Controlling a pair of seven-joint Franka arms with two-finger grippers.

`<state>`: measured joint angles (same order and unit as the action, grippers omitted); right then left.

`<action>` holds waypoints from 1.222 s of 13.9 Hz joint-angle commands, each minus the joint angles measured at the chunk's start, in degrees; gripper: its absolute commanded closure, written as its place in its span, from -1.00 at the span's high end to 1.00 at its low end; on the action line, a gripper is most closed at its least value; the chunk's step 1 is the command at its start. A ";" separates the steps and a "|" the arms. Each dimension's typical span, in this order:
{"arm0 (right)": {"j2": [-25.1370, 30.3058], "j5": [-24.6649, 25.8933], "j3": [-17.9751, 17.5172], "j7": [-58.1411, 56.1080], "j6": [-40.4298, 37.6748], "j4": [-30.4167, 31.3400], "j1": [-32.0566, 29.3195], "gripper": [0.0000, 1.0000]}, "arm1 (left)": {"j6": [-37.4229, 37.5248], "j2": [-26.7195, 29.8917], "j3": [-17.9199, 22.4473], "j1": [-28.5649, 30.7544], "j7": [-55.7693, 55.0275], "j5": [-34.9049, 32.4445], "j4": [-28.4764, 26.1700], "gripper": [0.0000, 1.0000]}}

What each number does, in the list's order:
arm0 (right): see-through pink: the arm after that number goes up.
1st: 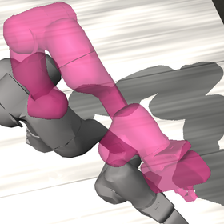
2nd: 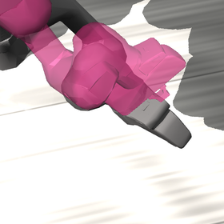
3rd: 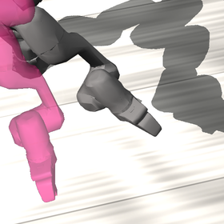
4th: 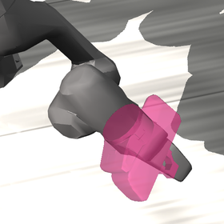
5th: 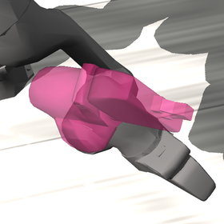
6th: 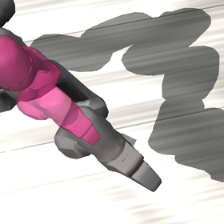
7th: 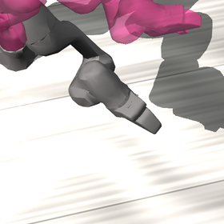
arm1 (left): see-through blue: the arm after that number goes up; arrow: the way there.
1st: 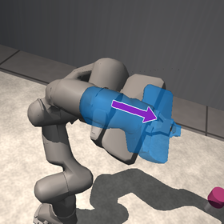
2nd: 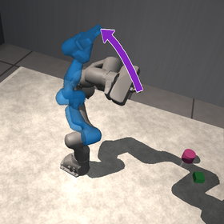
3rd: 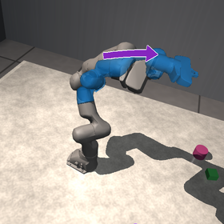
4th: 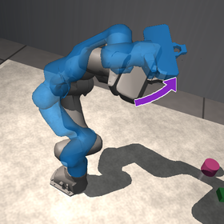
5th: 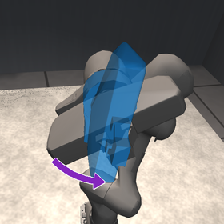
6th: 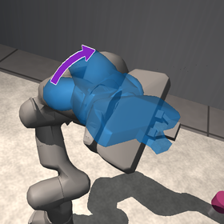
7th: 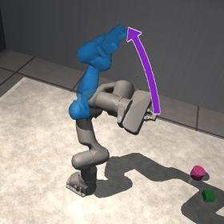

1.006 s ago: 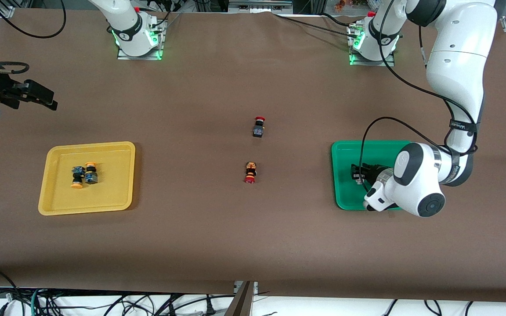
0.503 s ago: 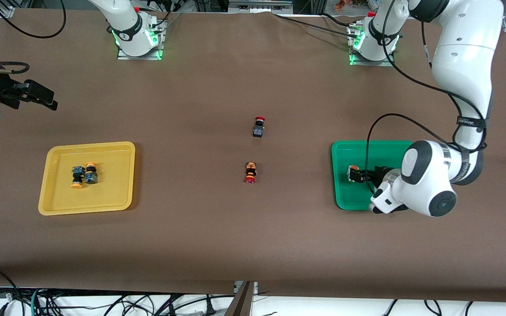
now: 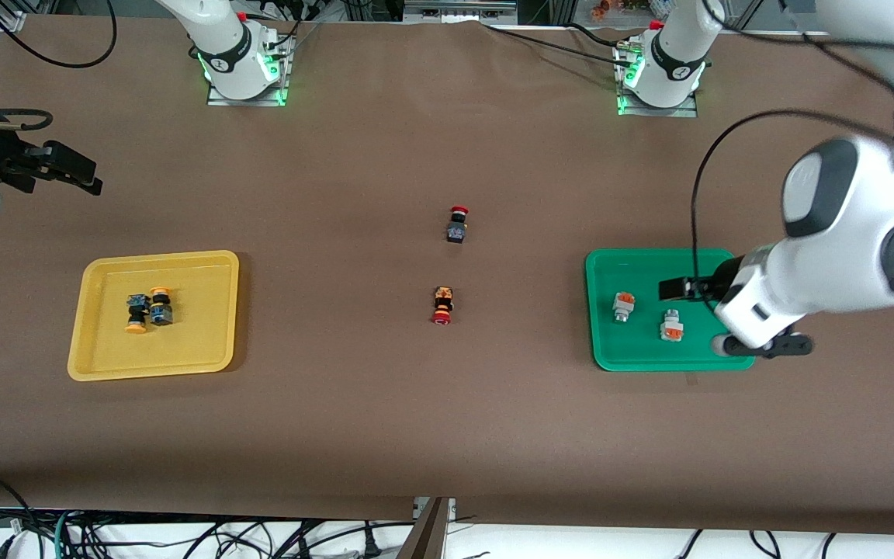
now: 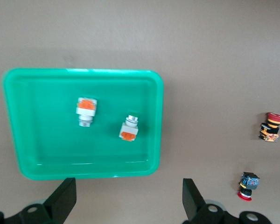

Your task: Place green and yellow buttons in trays

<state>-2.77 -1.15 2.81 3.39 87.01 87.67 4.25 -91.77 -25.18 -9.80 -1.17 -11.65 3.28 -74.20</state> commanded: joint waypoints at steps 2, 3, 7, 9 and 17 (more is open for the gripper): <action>-0.31 0.79 -0.43 -0.05 -0.70 -1.01 -0.39 1.00 | 5.35 8.91 0.13 -0.06 4.00 -2.67 -2.18 1.00; -0.31 0.79 -0.43 -0.05 -0.44 -1.01 -0.39 1.00 | 6.76 10.31 0.31 -0.06 4.00 -2.75 -2.44 1.00; -0.40 0.97 -0.17 -0.23 -0.79 -1.01 -0.74 1.00 | 4.50 19.36 5.03 -0.32 5.92 -3.63 -13.40 1.00; -0.40 1.06 -0.17 -0.23 -0.70 -1.01 -0.56 1.00 | 1.08 22.62 11.43 -3.90 10.58 -3.20 -18.33 1.00; -0.40 1.06 -0.43 -0.23 -0.44 -1.01 -0.39 1.00 | 1.85 22.63 12.79 -3.66 10.33 -1.17 -17.73 1.00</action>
<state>-2.81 -0.99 2.91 3.39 87.06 87.67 4.10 -88.97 -4.20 2.12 -4.66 -1.71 1.22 -90.19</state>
